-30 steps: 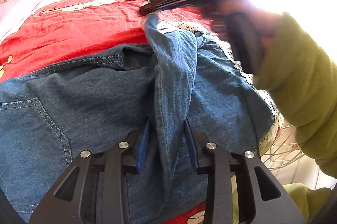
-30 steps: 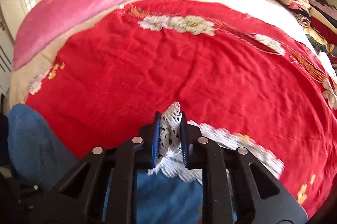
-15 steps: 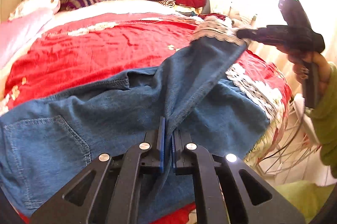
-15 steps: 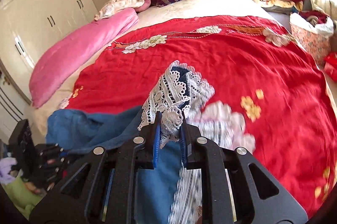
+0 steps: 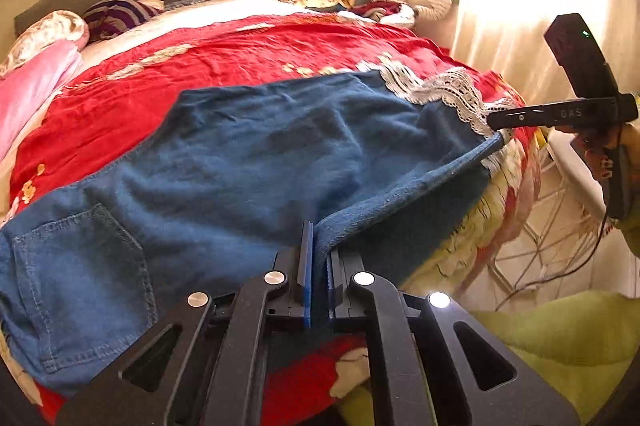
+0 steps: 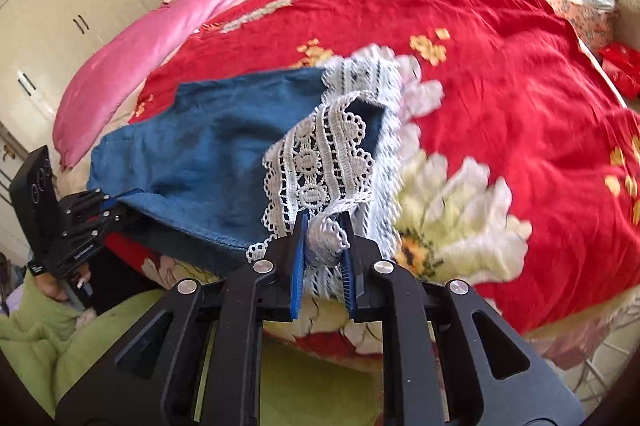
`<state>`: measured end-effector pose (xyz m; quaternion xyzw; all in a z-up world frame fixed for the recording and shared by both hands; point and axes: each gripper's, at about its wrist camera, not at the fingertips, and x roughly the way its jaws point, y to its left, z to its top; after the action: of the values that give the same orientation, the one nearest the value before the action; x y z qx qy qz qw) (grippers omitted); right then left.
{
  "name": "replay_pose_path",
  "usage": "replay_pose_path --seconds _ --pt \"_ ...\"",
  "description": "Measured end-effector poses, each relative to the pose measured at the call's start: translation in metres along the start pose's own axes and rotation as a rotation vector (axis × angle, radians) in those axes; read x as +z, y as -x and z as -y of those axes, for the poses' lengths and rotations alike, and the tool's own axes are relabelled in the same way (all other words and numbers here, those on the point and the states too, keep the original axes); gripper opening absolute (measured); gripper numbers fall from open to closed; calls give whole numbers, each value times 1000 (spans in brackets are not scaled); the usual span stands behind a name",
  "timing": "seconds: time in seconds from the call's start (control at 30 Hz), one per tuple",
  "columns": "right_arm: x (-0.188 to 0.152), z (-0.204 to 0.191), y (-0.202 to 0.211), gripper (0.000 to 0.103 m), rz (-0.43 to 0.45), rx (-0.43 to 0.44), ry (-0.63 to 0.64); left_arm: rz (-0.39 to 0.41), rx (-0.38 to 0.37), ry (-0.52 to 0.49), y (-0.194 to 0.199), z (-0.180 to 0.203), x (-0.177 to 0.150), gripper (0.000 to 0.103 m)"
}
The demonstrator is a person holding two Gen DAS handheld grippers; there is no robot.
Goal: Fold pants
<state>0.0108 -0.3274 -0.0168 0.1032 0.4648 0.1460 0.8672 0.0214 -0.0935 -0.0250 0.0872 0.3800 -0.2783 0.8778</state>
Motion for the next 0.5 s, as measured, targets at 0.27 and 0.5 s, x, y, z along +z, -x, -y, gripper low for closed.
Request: replay_pose_path --seconds 0.27,0.5 --pt "-18 19 -12 18 -39 -45 -30 -78 -3 -29 -21 9 -8 7" --pt "-7 24 21 24 39 -98 17 -91 -12 -23 -26 8 -10 9"
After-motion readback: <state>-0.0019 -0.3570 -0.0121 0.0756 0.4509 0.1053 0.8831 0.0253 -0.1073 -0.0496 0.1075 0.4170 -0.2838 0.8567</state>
